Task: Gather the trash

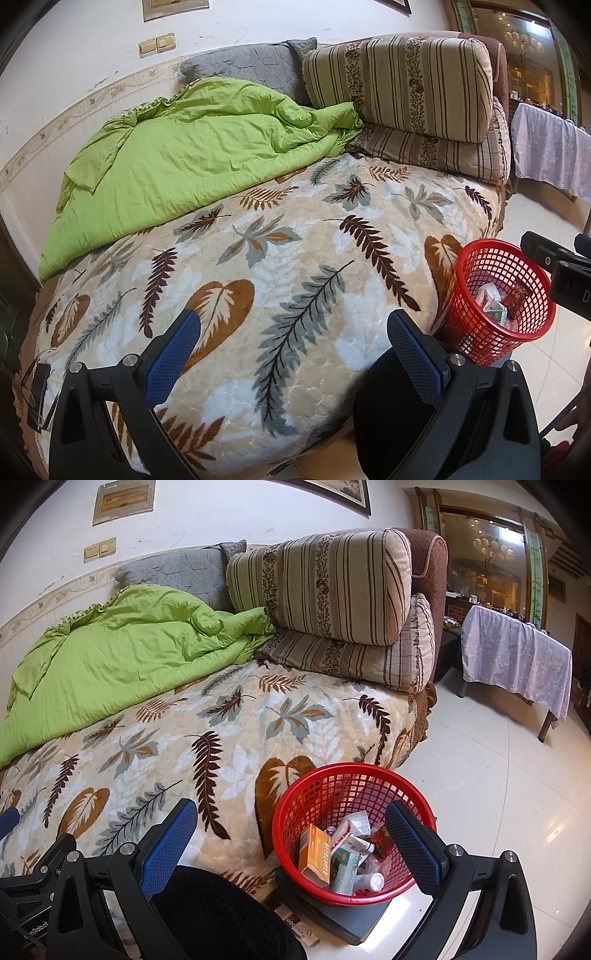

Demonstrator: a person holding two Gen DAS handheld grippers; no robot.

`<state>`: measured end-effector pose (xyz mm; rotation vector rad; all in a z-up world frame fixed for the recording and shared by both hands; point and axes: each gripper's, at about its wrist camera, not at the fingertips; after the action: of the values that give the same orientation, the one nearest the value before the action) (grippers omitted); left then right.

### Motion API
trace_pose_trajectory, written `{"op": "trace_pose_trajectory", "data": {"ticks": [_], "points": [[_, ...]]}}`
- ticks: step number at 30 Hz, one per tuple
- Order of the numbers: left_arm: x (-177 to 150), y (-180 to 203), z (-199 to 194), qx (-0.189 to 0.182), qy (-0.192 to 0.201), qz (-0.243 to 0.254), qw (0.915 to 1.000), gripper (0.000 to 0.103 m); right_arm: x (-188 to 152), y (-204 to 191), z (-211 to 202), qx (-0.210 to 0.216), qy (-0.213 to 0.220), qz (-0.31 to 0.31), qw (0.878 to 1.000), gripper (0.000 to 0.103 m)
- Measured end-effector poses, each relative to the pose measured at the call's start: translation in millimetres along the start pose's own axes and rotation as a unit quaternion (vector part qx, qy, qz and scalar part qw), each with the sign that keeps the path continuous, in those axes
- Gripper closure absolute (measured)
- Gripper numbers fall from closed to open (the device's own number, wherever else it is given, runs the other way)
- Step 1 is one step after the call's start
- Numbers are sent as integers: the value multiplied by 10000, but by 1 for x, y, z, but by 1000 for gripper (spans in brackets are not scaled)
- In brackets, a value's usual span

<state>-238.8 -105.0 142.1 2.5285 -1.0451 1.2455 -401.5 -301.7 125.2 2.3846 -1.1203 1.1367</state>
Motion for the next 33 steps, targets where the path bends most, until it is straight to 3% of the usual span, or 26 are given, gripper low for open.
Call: {"op": "trace_pose_trajectory", "data": {"ticks": [22,28,33], "points": [[0,-2,0,-2,8,-35,10000,2,-7,-4,1,31,-19,-95,9999,0],[0,-4,-1,23,-47,-100,9999,2,-2,-18,8,143,-70,-409,9990,0],[0,-25,7,265,-178,-441,9985,2,13,-47,24,483,-117,-782,9957,0]]}}
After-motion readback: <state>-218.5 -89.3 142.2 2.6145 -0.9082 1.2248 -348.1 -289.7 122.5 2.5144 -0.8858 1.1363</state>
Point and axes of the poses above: each gripper's, at about its wrist camera, not at the fingertips, and z roughly the way its jaws point, y to its right, x to its top, and after that the axes turned 3 degrees about -y, right-handed
